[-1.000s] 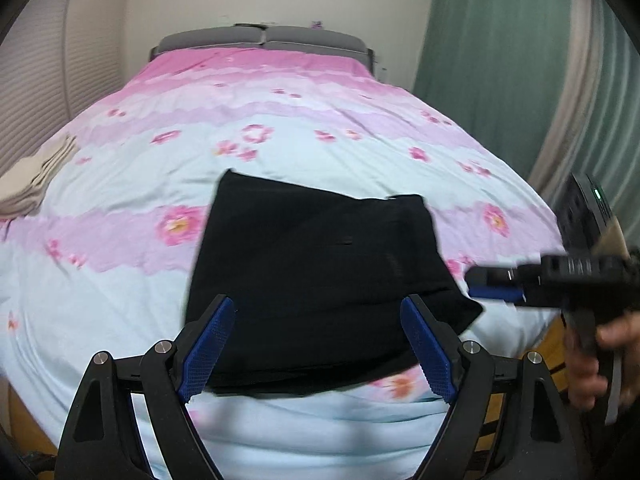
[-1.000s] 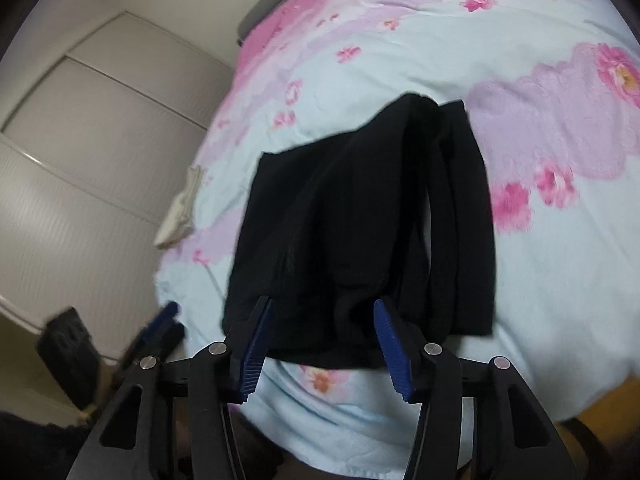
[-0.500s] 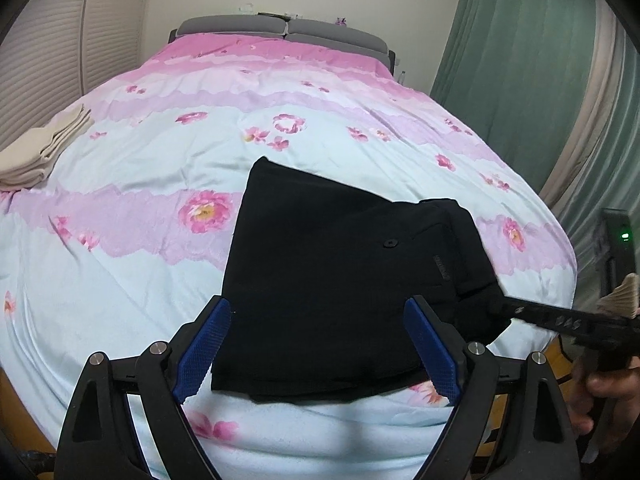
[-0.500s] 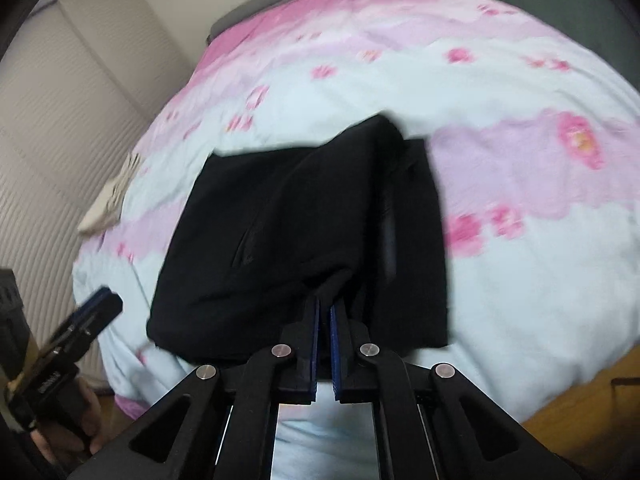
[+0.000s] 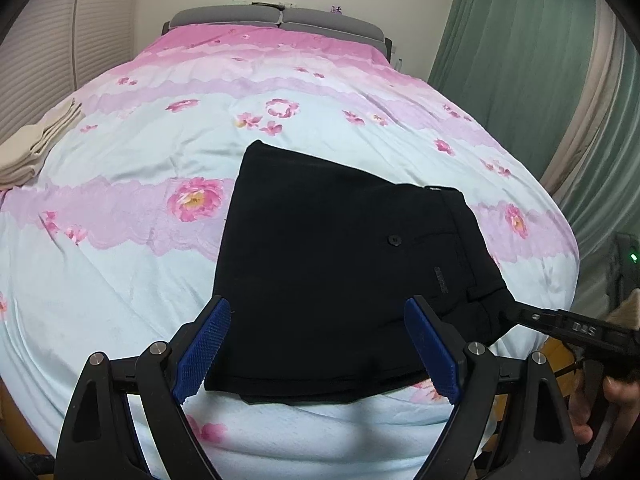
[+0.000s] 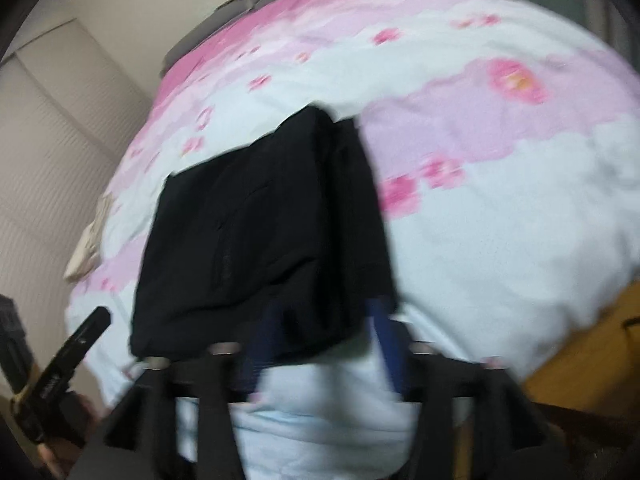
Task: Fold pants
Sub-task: 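Smooth the folded trousers flat with both tools open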
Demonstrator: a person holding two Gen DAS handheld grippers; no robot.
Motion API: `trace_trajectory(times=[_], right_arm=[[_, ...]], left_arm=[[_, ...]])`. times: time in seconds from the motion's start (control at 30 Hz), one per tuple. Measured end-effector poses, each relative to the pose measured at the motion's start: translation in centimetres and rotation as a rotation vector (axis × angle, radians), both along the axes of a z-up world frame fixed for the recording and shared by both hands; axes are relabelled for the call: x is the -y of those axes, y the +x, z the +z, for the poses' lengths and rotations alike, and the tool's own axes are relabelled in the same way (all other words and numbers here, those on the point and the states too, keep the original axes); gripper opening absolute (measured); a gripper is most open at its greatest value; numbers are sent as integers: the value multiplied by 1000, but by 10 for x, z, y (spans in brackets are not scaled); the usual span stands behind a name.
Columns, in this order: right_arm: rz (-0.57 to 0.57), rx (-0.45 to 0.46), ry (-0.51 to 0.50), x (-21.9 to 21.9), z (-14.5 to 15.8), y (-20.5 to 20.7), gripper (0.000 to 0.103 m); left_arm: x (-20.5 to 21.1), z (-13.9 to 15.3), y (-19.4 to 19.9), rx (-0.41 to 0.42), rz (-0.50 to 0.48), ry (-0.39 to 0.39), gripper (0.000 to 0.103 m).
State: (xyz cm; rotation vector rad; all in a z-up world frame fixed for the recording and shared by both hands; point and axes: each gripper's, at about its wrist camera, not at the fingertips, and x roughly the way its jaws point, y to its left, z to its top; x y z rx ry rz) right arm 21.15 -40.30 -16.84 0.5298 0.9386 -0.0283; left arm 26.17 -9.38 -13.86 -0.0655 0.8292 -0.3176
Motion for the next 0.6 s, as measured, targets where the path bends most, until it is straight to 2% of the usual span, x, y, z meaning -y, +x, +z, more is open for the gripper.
trace_trajectory(times=[0.07, 0.2, 0.27, 0.3, 0.33, 0.4, 0.57, 0.6], right_arm=[[-44, 9, 19, 5, -1, -9, 66], [-52, -41, 182, 5, -26, -3, 66], [-61, -39, 263, 3, -36, 2, 58], [-68, -44, 286, 0, -39, 6, 48], [-77, -44, 297, -3, -41, 10, 45], [-81, -31, 282, -8, -39, 17, 37], [-66, -25, 199, -15, -31, 26, 30], [-69, -18, 191, -13, -31, 28, 23]], left_arm=[[-2, 1, 1, 3, 5, -6, 89], [-3, 1, 1, -2, 2, -9, 89], [-3, 0, 1, -4, -1, -4, 89], [-4, 1, 1, -4, 1, -3, 89], [-5, 1, 1, -4, 4, -4, 89], [-7, 2, 2, -2, 12, -5, 89], [-12, 3, 5, 0, 33, -8, 89], [-13, 3, 6, 0, 36, -10, 89]])
